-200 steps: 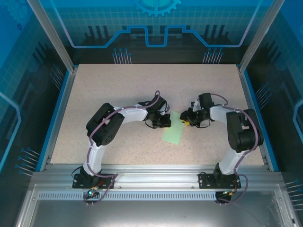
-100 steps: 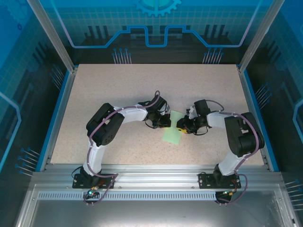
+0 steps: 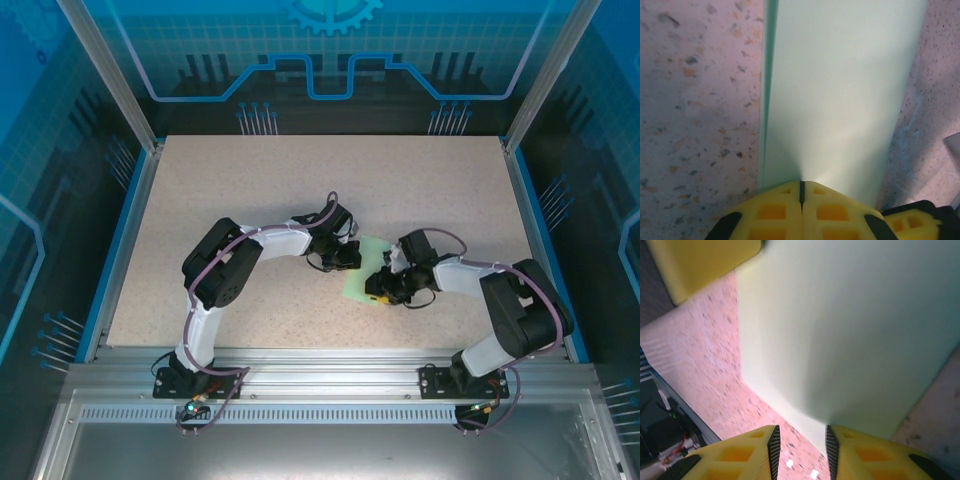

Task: Fold a paper plane with a square sheet of paper (pick it up from the middle)
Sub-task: Fold the square sheet of paper in half at the center of the table.

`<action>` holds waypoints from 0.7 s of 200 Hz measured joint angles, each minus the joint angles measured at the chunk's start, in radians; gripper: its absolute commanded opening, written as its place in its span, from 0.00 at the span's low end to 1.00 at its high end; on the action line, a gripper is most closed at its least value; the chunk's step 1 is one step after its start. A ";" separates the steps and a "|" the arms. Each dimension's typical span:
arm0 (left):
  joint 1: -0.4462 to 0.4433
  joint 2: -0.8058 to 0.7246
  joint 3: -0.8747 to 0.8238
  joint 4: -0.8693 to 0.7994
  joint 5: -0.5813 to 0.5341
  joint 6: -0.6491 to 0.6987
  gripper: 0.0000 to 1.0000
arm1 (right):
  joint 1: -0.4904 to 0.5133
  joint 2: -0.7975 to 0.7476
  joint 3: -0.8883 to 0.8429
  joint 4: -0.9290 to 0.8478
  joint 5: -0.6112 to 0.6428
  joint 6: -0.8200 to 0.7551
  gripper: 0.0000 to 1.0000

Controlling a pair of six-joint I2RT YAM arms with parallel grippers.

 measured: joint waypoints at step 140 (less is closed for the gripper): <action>0.046 -0.428 -0.281 0.014 -0.197 -0.087 0.41 | -0.172 0.046 0.409 -0.365 0.369 -0.119 0.66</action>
